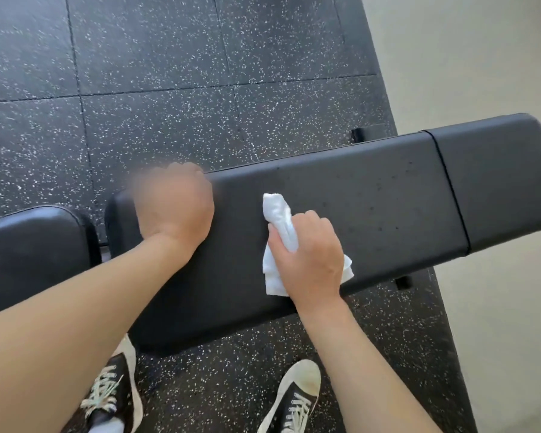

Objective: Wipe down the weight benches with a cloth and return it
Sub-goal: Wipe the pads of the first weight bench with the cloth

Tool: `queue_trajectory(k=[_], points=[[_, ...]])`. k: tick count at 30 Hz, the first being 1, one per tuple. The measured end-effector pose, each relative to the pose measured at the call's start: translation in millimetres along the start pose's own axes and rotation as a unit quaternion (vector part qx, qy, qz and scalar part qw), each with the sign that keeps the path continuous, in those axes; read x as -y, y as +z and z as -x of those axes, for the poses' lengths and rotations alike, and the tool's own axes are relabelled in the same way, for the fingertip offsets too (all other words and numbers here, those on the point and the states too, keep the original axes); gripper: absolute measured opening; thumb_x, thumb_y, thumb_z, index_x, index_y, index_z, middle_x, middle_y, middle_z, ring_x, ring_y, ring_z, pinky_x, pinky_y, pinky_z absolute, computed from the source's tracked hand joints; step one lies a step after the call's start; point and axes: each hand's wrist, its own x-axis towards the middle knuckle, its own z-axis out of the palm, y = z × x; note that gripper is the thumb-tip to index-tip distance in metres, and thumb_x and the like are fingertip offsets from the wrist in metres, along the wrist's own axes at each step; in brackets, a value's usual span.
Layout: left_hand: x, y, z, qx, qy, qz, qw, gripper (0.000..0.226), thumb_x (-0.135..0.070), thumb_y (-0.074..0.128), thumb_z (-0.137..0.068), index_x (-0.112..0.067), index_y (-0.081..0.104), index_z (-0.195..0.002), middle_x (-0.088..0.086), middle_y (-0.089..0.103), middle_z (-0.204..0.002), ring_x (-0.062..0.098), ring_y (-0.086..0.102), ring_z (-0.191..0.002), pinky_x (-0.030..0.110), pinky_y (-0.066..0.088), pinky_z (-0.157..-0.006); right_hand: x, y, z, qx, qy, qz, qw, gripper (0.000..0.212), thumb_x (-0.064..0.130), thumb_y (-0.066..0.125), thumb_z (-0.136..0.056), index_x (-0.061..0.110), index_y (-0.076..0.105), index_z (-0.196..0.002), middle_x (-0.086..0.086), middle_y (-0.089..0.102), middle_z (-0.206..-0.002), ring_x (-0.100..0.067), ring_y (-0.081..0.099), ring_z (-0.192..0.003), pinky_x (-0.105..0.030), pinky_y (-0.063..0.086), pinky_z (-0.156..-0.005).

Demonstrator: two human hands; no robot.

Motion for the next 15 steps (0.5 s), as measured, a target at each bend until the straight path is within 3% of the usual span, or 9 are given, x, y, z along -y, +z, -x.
queue_trajectory(k=[7,10,13,15], points=[[-2,6,-2,-0.027,0.003,-0.026,0.999,0.040,-0.035,0.031,-0.100,-0.020,0.068,-0.107,0.007,0.069,-0.101,0.037,0.058,-0.096,0.049,0.035,-0.094,-1,5,36,-0.025,-0.041,-0.032,0.998,0.041,0.041,0.059,-0.096,0.022,0.035,-0.069,0.008,0.029,-0.070,-0.018,0.025,-0.065,-0.028,0.022,-0.059],[-2,9,-3,-0.031,-0.001,-0.032,0.999,0.038,-0.034,0.033,-0.101,-0.021,0.068,-0.110,0.006,0.069,-0.101,0.035,0.057,-0.096,0.048,0.034,-0.094,5,17,-12,-0.031,-0.096,-0.041,0.994,0.038,0.037,0.064,-0.092,0.017,0.043,-0.067,0.002,0.034,-0.068,-0.021,0.032,-0.063,-0.034,0.029,-0.054],[-3,9,-3,-0.027,0.003,-0.038,0.999,0.037,-0.033,0.034,-0.100,-0.023,0.068,-0.110,0.004,0.069,-0.101,0.034,0.056,-0.095,0.047,0.033,-0.093,26,40,-88,-0.035,-0.054,-0.047,0.997,0.036,0.035,0.073,-0.085,0.016,0.048,-0.068,-0.005,0.048,-0.066,-0.027,0.044,-0.062,-0.037,0.031,-0.054],[-3,8,-3,-0.029,0.005,-0.039,0.999,0.037,-0.033,0.034,-0.099,-0.023,0.068,-0.109,0.004,0.068,-0.100,0.034,0.056,-0.093,0.047,0.034,-0.091,44,55,-134,0.009,-0.026,-0.028,0.999,0.036,0.040,0.072,-0.085,0.017,0.048,-0.070,-0.005,0.056,-0.070,-0.030,0.051,-0.065,-0.036,0.028,-0.058]])
